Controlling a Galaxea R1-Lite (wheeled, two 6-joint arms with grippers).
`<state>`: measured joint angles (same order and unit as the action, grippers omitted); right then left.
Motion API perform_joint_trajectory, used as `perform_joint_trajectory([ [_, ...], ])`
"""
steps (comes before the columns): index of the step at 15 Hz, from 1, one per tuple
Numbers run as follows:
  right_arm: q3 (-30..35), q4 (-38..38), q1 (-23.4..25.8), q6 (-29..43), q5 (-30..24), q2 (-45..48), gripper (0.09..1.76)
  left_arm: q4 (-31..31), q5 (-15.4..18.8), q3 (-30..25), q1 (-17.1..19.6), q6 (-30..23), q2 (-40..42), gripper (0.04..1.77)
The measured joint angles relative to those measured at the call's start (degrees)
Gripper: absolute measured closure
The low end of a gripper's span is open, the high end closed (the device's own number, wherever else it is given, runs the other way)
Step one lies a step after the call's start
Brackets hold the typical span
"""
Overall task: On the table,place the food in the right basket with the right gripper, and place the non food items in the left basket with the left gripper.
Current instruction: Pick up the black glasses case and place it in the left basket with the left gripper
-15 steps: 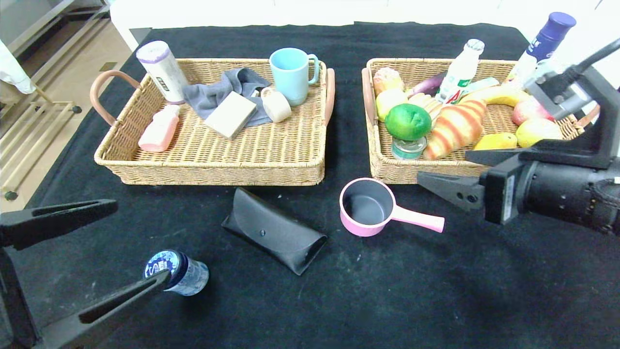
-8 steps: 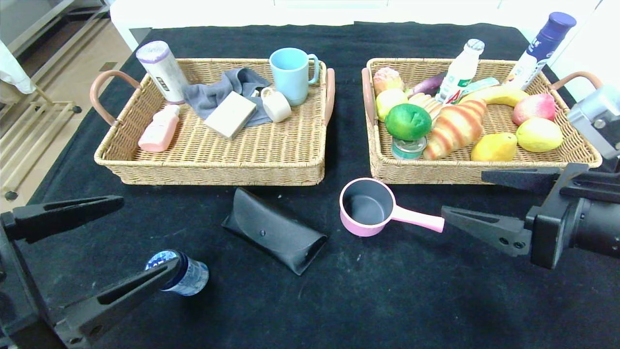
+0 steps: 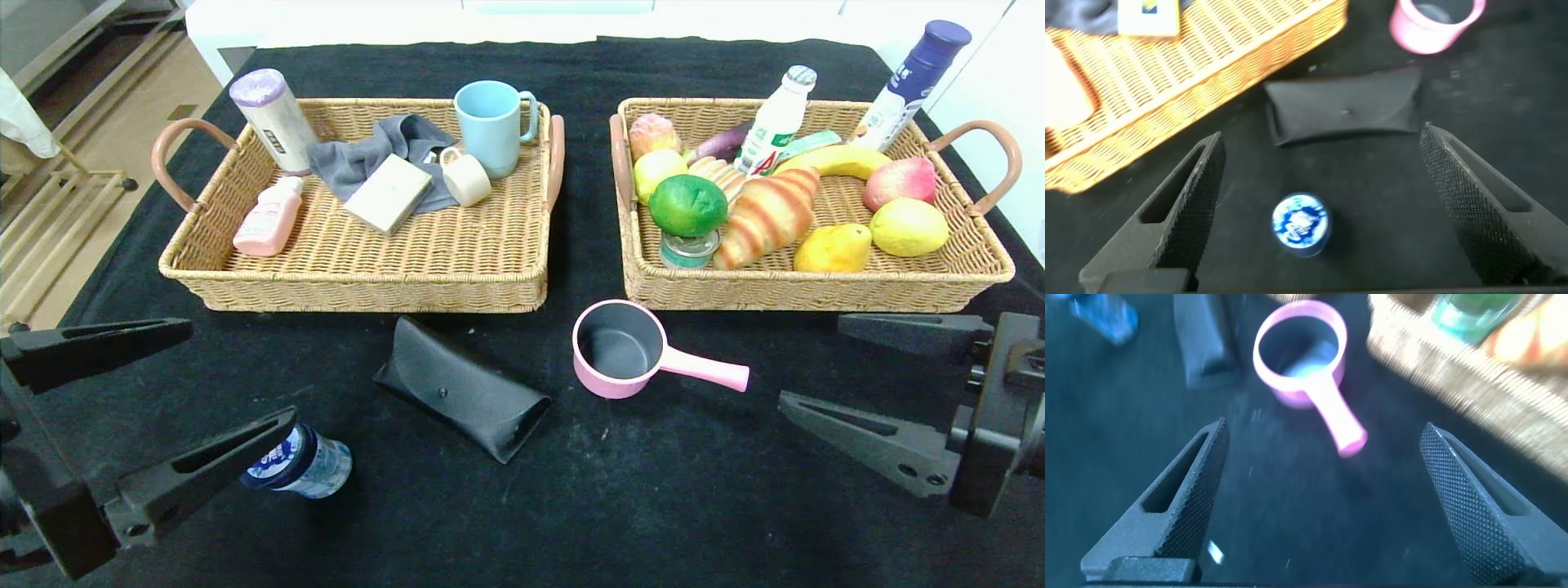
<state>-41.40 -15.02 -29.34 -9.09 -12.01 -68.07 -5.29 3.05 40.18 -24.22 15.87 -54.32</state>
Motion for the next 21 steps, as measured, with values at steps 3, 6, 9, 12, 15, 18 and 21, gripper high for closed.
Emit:
perform_joint_trajectory([
  [3,3.36,-7.94,0.18,0.37,-0.45,0.29,0.15,1.88,-2.86,0.85,0.06,-0.37,-1.19,0.09],
  [6,5.24,-8.46,0.11,0.34,-0.34,0.07,0.15,7.11,-6.46,4.35,-0.05,-0.89,-3.15,0.09],
  [9,5.79,-8.62,0.32,0.33,-0.26,0.24,0.15,12.53,-7.58,9.51,-0.77,-1.74,-5.90,0.09],
  [12,5.92,-8.66,0.71,0.26,-0.22,0.79,0.15,17.36,-8.28,16.43,-3.23,-4.90,-9.95,0.09],
  [15,5.79,-8.73,1.48,0.15,-0.22,1.26,0.15,19.92,-12.19,22.08,-8.05,-14.49,-15.45,0.09],
  [18,5.79,-8.73,1.58,0.11,-0.23,1.32,0.15,20.77,-14.73,25.06,-12.82,-26.37,-20.76,0.09],
  [21,5.83,-8.73,1.45,0.04,-0.22,1.37,0.15,22.70,-14.90,26.71,-14.60,-36.10,-24.31,0.09],
])
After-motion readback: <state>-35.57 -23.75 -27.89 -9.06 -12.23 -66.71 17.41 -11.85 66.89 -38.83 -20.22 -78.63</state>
